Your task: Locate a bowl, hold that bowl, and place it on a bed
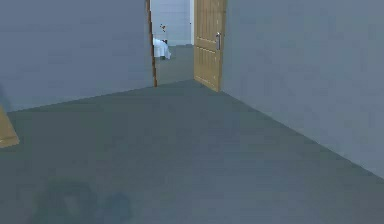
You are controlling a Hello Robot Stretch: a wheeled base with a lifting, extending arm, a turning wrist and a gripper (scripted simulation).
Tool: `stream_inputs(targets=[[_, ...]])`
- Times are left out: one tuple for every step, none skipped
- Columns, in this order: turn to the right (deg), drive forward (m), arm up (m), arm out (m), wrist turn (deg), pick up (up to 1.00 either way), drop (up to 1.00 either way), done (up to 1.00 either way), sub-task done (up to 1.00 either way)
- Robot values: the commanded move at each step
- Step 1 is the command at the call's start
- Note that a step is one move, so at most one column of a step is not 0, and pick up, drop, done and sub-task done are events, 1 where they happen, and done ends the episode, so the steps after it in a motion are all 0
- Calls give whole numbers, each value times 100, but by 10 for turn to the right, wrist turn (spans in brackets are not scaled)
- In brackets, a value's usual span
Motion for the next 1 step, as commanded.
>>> stream_inputs(targets=[[0,100,0,0,0,0,0,0,0]])
